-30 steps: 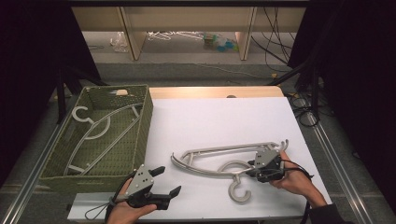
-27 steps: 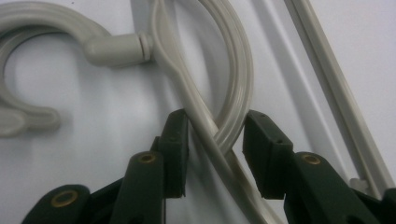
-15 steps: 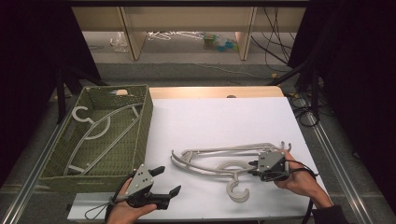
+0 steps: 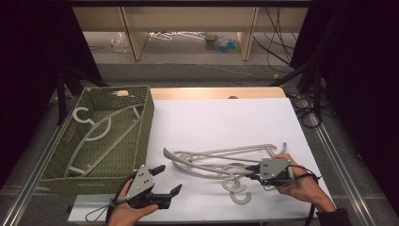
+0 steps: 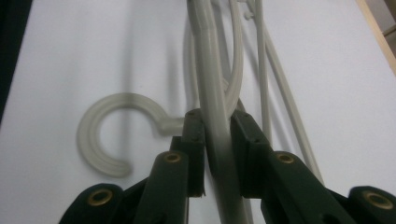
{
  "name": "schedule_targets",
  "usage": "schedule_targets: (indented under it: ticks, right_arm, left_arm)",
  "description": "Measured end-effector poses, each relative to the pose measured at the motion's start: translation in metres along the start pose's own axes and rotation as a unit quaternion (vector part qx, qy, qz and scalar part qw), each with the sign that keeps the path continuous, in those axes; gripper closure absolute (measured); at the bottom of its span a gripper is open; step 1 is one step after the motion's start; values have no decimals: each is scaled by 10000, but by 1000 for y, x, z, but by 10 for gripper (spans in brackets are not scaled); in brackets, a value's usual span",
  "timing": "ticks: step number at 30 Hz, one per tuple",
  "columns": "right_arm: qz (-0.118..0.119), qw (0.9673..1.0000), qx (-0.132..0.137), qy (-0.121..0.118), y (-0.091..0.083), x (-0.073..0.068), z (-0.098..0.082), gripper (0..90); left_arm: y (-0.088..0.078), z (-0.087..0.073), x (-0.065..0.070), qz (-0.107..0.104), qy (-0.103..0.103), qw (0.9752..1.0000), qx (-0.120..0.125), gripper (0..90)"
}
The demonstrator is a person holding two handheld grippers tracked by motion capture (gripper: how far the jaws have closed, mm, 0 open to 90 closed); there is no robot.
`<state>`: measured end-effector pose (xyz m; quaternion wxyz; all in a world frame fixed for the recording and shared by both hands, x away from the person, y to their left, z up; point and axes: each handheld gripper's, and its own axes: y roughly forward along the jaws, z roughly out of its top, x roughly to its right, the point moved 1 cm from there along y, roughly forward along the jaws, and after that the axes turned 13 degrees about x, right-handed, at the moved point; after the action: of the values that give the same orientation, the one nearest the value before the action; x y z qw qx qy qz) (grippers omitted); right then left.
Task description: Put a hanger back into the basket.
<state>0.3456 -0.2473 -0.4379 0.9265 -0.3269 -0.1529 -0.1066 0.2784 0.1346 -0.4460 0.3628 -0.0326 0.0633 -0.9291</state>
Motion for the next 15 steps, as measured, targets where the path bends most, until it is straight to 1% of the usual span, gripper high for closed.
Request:
schedule_targets:
  ticks: [1,2,3,4,5,6,7,8,10,11,12,13,14,15]
  right_arm:
    - [63,10000,-30,-23,1,-2,2,774]
    - [129,9999,-18,-67,2,-4,4,774]
    - [173,9998,-8,-80,2,-6,5,774]
    - [216,9997,3,-71,3,-8,7,775]
    - [242,9997,7,-90,4,-10,8,775]
    - [290,9995,30,-128,5,-11,10,775]
    - [355,9992,43,-170,6,-12,12,775]
    - [404,9990,49,-200,7,-13,13,775]
    - [419,9989,48,-215,8,-15,14,775]
    - [488,9985,36,-252,10,-17,15,774]
    - [518,9983,44,-267,11,-18,16,774]
    - [571,9980,32,-255,13,-19,17,773]
    - [571,9980,32,-255,13,-19,17,773]
    - [573,9980,14,-271,14,-20,18,773]
  left_arm:
    - [0,1,1,6,60,10000,-29,195]
    - [0,1,2,2,62,10000,-24,195]
    - [0,2,3,-17,108,9999,-13,195]
    - [1,2,3,-51,188,9998,-25,195]
    - [3,3,4,-97,345,9994,-8,194]
    - [4,3,6,-127,427,9990,-24,194]
    - [6,3,8,-192,462,9987,-14,194]
    - [6,4,10,-212,503,9985,-79,194]
    - [8,4,12,-240,532,9982,-106,194]
    - [10,4,14,-279,559,9980,-126,196]
    - [10,6,10,185,1025,9945,-64,196]
    - [11,11,6,302,1705,9848,-166,196]
    - [11,11,6,302,1705,9848,-166,198]
    - [17,2,22,-361,714,9965,-229,198]
